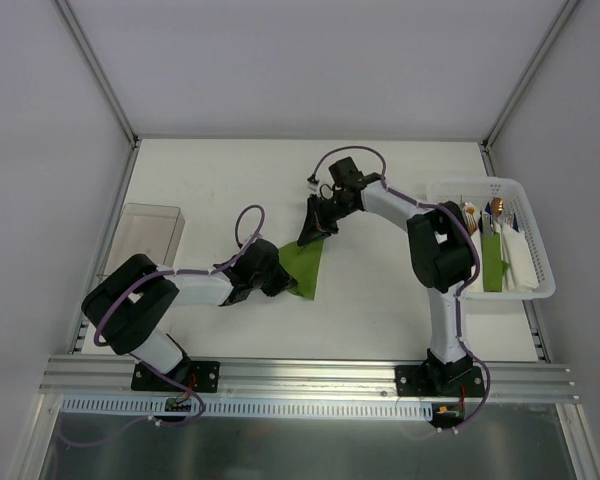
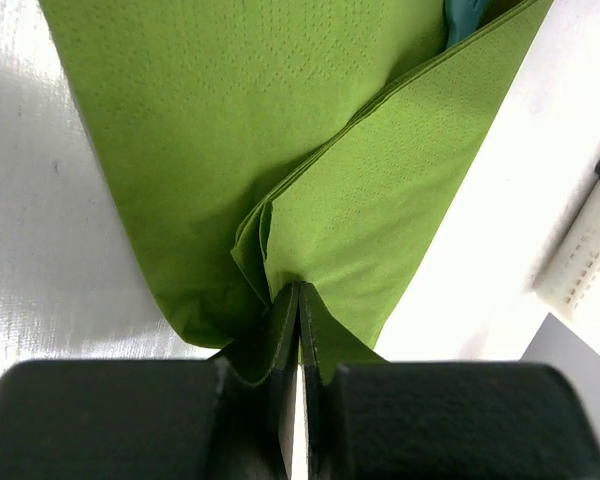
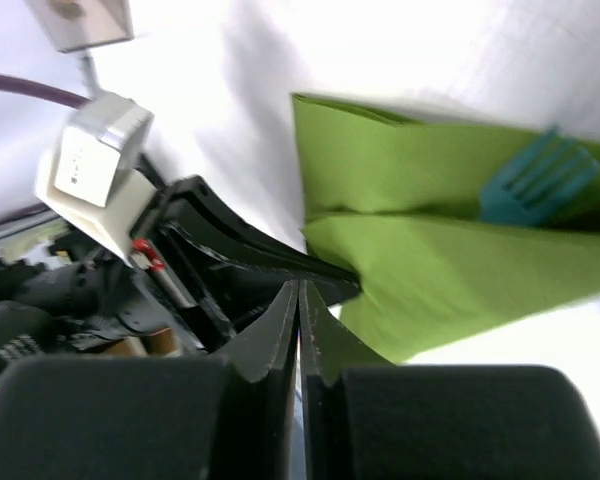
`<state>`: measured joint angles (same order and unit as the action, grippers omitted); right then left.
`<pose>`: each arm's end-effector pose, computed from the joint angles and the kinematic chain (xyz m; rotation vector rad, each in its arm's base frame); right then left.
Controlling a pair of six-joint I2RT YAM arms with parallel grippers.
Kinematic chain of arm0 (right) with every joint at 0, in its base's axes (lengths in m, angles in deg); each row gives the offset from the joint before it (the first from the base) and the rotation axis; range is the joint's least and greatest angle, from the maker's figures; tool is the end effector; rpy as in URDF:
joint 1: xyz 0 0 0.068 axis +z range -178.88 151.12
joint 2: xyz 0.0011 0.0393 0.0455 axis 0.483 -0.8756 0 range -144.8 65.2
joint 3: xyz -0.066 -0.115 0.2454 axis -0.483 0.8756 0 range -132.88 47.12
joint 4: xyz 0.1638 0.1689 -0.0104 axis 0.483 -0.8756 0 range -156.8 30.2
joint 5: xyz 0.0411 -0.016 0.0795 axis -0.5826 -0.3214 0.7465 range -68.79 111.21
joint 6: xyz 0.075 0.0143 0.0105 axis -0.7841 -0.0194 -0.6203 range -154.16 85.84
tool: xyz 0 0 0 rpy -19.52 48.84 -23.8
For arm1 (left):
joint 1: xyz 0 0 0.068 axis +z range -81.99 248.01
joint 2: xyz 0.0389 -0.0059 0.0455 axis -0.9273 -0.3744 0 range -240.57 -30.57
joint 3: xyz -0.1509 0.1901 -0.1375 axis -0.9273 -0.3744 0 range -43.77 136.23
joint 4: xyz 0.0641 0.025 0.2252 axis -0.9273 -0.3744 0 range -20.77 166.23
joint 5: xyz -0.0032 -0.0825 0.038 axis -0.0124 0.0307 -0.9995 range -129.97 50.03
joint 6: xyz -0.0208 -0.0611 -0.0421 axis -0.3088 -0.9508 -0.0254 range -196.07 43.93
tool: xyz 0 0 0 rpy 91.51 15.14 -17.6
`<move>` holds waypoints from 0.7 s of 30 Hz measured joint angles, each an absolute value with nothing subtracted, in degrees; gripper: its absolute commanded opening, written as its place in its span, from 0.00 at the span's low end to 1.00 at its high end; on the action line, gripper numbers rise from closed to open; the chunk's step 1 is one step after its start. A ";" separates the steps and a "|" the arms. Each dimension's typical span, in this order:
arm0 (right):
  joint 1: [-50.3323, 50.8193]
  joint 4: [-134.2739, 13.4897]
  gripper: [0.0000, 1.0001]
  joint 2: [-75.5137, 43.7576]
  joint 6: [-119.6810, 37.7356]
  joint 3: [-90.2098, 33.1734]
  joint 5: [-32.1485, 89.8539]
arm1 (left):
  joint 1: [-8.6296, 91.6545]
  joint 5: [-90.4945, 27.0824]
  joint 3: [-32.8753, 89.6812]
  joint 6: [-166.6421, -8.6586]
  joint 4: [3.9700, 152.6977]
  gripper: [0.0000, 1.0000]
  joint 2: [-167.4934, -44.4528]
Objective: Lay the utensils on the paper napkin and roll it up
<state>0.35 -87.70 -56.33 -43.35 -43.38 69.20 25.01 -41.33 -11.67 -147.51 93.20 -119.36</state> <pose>0.3595 0.2570 0.1824 -0.7687 2.5033 1.3301 0.2139 -0.1973 0.1461 -0.6222 2.3994 -0.9618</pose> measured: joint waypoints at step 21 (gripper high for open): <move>6.51 -95.24 0.00 -56.70 -32.40 -41.00 51.41 | 25.36 -39.98 -11.87 -148.69 95.43 0.00 -120.45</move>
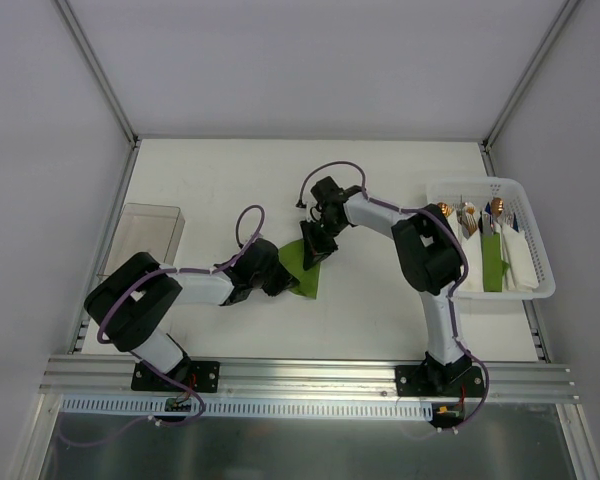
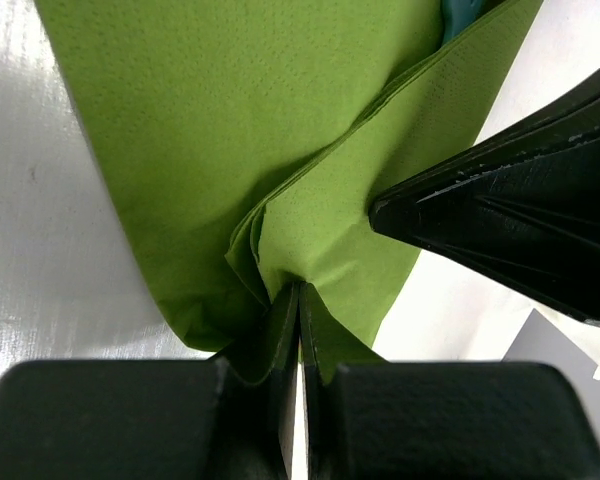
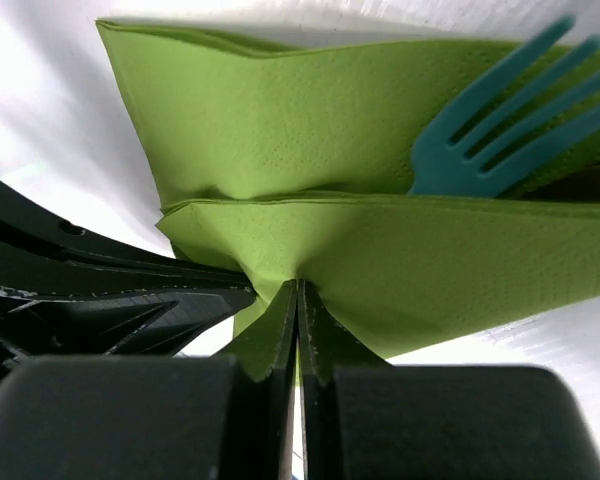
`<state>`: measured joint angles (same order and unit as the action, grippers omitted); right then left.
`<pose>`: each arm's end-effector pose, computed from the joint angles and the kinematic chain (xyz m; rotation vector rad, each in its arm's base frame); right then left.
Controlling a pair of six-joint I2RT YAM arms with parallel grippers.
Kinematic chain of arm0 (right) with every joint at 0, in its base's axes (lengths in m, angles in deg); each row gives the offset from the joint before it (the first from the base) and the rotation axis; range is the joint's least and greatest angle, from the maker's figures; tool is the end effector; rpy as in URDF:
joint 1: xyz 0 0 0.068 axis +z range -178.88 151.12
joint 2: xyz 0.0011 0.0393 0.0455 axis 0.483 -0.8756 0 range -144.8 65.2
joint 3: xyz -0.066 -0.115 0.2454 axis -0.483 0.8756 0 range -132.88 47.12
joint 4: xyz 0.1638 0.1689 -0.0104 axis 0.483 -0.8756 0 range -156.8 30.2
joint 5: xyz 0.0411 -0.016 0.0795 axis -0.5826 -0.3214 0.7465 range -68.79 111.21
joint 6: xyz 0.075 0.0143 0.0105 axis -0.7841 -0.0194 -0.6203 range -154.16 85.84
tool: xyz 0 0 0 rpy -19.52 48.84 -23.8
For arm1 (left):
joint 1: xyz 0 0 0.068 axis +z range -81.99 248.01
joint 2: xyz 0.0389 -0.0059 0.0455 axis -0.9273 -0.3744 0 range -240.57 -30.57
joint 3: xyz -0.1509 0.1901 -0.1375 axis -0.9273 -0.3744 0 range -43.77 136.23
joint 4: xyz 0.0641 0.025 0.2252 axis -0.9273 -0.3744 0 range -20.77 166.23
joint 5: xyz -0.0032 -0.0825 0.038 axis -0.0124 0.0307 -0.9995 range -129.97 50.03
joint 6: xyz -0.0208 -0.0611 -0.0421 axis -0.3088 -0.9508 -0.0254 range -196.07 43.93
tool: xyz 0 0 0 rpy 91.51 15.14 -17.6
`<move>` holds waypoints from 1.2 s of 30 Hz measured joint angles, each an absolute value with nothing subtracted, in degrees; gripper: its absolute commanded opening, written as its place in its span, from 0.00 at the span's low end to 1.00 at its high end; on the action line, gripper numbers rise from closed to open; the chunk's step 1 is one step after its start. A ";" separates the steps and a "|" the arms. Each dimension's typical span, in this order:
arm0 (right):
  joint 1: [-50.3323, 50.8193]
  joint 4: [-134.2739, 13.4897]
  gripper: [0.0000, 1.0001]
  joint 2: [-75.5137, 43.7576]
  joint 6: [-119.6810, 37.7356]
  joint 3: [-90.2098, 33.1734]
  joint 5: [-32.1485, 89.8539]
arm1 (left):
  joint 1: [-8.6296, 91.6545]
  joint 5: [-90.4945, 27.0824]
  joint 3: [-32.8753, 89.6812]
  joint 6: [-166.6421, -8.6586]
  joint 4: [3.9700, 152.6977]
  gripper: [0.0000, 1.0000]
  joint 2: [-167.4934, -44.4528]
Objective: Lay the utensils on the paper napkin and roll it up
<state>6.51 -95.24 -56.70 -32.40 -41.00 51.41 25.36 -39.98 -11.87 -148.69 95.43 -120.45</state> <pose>0.3258 0.2719 0.1499 -1.0303 2.6283 0.8778 0.2164 -0.1993 0.1442 -0.6410 2.3948 -1.0034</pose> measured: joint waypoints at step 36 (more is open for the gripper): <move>6.51 -101.25 0.00 -62.54 -32.33 -46.49 53.46 | 23.37 -40.96 -6.01 -138.70 90.10 0.06 -121.98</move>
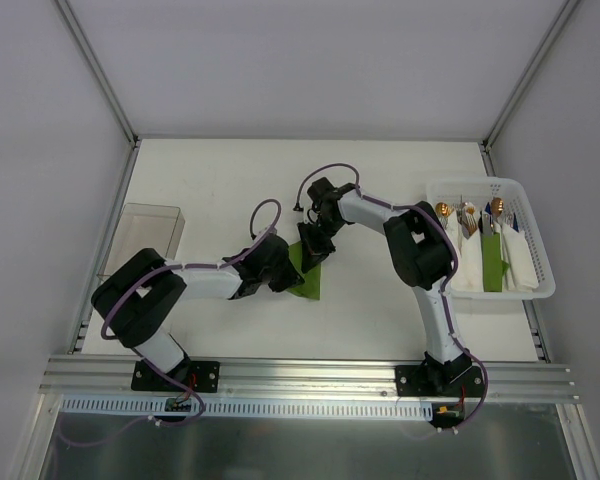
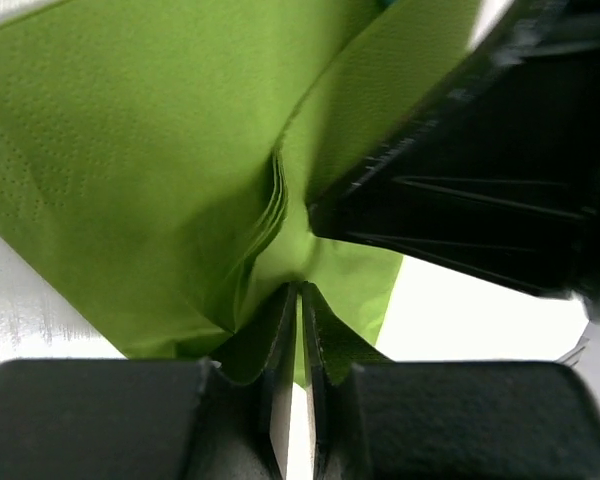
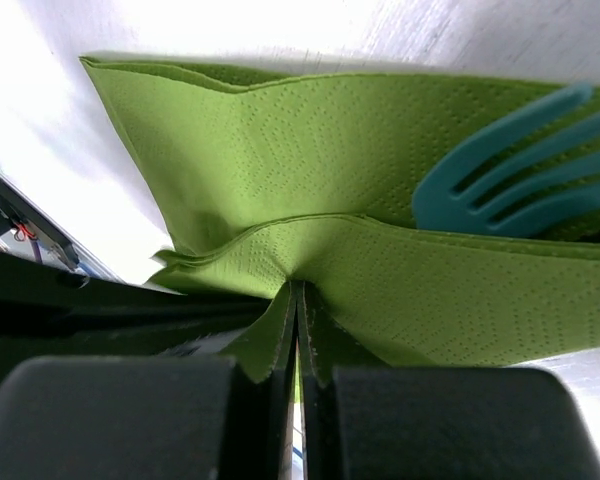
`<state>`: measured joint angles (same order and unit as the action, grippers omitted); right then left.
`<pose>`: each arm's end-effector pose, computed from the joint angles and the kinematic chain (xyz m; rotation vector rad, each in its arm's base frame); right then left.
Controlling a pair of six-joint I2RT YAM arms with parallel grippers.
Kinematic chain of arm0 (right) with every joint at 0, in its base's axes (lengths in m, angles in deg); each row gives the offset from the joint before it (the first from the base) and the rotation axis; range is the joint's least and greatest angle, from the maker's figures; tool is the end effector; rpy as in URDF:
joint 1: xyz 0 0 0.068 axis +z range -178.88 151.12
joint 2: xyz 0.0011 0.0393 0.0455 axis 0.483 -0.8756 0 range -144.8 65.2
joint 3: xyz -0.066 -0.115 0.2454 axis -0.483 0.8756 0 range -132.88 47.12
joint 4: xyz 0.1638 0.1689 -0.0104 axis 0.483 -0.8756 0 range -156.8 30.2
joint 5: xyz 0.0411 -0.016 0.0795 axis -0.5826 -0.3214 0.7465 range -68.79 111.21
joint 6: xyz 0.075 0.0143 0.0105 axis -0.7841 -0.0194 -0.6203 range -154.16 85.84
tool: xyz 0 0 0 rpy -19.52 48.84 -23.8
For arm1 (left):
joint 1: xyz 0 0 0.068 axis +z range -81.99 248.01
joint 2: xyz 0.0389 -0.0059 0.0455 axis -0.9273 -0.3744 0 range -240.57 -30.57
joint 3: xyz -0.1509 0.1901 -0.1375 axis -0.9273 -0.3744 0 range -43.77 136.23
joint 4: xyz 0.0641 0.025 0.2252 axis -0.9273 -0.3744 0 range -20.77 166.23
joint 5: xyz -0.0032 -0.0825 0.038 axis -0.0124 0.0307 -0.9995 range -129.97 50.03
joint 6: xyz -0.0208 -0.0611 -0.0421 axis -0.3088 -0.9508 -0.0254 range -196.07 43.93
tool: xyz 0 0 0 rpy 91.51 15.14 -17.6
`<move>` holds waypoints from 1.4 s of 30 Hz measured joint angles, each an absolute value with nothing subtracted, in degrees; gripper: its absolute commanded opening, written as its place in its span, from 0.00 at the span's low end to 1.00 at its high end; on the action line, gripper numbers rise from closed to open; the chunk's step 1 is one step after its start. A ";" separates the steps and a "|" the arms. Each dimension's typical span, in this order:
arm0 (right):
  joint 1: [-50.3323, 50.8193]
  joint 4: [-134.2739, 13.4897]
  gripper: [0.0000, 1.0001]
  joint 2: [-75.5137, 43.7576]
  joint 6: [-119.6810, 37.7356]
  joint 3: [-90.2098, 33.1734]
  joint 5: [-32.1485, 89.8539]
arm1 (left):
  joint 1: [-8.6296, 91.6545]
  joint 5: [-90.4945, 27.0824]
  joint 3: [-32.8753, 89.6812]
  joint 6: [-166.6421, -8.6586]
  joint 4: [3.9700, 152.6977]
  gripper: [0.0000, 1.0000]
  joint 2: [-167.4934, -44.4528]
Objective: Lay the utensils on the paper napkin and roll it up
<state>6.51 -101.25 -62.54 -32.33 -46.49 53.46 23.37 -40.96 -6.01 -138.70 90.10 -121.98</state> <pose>0.3312 0.2782 0.1297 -1.0357 2.7405 0.9173 0.2220 -0.2177 0.1552 -0.3936 2.4236 -0.9138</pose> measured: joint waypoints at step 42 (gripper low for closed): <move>4.46 -109.53 0.09 -67.98 -24.92 -58.75 48.98 | 26.47 -32.70 -7.65 -142.70 94.93 0.00 -124.89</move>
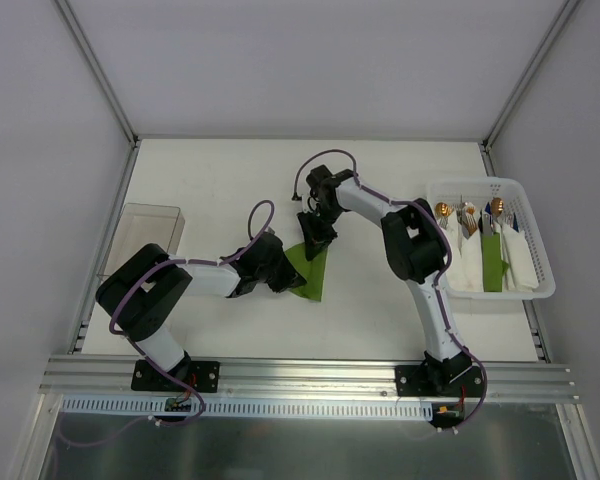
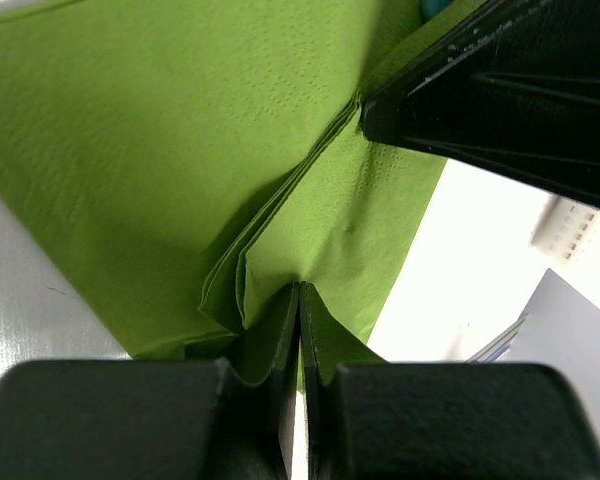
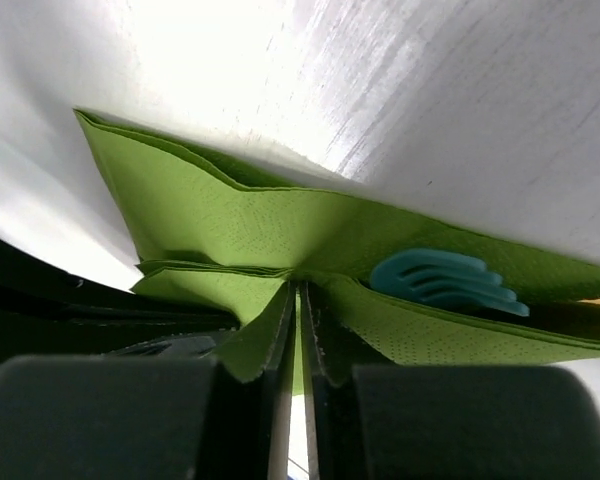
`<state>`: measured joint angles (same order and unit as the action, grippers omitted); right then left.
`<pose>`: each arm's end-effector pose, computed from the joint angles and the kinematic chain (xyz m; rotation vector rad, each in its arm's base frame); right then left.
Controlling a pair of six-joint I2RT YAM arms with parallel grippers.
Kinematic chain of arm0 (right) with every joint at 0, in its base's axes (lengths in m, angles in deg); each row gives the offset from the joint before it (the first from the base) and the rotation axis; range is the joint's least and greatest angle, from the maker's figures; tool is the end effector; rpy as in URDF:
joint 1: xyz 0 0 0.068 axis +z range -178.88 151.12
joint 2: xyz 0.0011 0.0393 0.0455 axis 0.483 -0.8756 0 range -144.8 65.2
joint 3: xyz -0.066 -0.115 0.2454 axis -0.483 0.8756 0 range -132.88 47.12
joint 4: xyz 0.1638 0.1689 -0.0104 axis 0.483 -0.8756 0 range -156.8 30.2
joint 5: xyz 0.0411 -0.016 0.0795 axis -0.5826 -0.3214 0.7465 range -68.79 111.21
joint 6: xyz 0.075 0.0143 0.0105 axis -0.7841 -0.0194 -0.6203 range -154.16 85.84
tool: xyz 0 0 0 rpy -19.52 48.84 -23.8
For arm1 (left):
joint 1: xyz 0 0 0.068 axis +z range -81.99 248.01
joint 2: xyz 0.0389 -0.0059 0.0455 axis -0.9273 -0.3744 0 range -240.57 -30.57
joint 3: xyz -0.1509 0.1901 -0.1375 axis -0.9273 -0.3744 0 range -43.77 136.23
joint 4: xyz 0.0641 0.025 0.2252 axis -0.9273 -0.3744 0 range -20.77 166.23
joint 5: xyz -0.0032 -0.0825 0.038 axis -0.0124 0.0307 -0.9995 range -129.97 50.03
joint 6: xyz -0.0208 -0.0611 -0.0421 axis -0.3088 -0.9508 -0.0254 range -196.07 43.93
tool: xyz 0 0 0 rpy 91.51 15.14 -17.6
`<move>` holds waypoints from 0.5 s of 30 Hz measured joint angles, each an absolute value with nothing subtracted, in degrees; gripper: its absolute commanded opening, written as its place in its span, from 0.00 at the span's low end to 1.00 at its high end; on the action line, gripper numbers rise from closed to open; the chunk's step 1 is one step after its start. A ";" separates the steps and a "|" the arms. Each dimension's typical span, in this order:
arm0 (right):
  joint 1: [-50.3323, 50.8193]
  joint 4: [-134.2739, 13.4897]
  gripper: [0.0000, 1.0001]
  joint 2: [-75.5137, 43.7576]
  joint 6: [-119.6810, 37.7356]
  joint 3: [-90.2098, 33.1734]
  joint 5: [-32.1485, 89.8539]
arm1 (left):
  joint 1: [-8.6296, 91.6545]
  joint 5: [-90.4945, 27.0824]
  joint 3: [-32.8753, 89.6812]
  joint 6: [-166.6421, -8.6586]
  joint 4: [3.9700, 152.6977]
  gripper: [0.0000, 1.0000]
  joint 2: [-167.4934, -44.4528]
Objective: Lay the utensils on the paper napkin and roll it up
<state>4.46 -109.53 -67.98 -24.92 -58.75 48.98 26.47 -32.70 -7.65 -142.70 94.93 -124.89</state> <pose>0.3634 0.2757 0.1356 -1.1383 2.6952 0.7763 0.2288 -0.2138 0.1418 -0.4734 2.4751 -1.0558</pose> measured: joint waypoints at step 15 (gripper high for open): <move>6.12 -110.71 0.15 -60.16 -15.85 -56.50 45.57 | 26.49 -31.72 -7.08 -141.83 93.77 0.00 -124.89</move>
<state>6.12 -110.71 -60.16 -15.85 -56.50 45.57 26.49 -31.72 -7.08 -141.83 93.77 -124.89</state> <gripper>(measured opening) 0.161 0.006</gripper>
